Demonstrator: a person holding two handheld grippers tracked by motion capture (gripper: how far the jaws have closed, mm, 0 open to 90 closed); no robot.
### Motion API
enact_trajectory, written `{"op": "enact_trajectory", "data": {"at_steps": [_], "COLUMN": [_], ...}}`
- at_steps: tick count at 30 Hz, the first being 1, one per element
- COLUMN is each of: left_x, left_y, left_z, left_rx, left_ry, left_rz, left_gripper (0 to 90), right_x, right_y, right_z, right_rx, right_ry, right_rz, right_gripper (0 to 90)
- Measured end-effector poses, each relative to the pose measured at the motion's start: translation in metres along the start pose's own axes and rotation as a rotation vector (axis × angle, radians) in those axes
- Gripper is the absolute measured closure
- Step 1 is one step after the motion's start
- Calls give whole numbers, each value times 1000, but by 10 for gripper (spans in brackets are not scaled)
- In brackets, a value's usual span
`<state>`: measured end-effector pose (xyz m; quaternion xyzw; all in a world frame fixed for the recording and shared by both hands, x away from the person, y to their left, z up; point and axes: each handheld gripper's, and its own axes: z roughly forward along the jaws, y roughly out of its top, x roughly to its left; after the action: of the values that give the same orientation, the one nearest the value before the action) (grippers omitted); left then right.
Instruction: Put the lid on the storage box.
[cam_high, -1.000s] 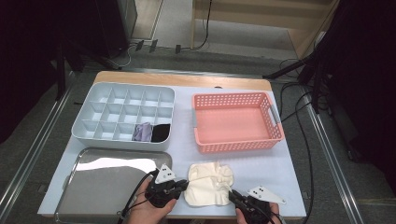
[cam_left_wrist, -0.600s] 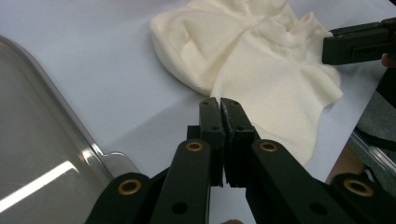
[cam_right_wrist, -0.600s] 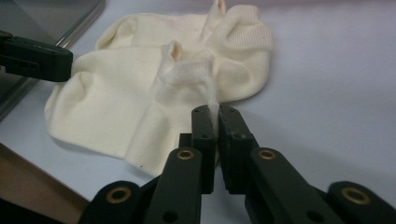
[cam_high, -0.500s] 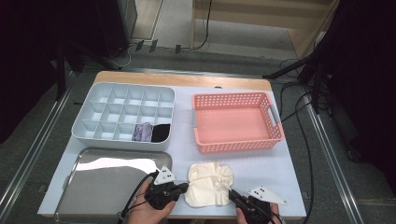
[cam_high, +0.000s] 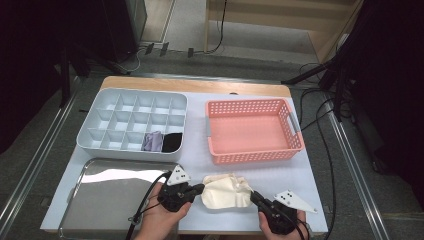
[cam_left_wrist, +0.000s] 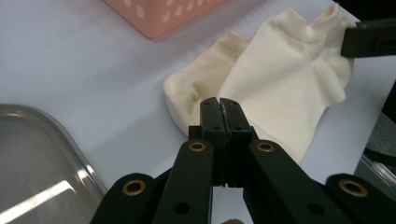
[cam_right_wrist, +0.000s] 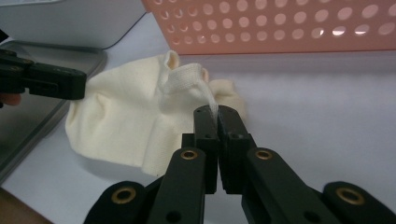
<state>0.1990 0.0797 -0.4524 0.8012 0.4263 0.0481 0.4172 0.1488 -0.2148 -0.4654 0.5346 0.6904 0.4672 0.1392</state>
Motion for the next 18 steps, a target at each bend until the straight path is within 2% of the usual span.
{"op": "enact_trajectory", "data": {"at_steps": [6, 9, 13, 16, 18], "left_x": [8, 10, 12, 14, 13], "left_y": [8, 9, 12, 12, 11], "left_z": [9, 14, 20, 22, 22], "left_rx": [1, -2, 18, 23, 18], "left_ry": [-10, 1, 35, 31, 48], "left_rz": [-54, -63, -45, -37, -24], "left_gripper": [900, 900, 900, 900, 875], "right_x": [-6, -7, -5, -5, -5], "right_y": [1, 1, -3, -5, -6], "right_z": [15, 19, 26, 30, 30], "right_rx": [20, 26, 48, 53, 45], "right_ry": [-26, -31, -42, -46, -47], "right_rz": [12, 19, 12, 6, 4], "right_gripper": [878, 875, 871, 869, 852]}}
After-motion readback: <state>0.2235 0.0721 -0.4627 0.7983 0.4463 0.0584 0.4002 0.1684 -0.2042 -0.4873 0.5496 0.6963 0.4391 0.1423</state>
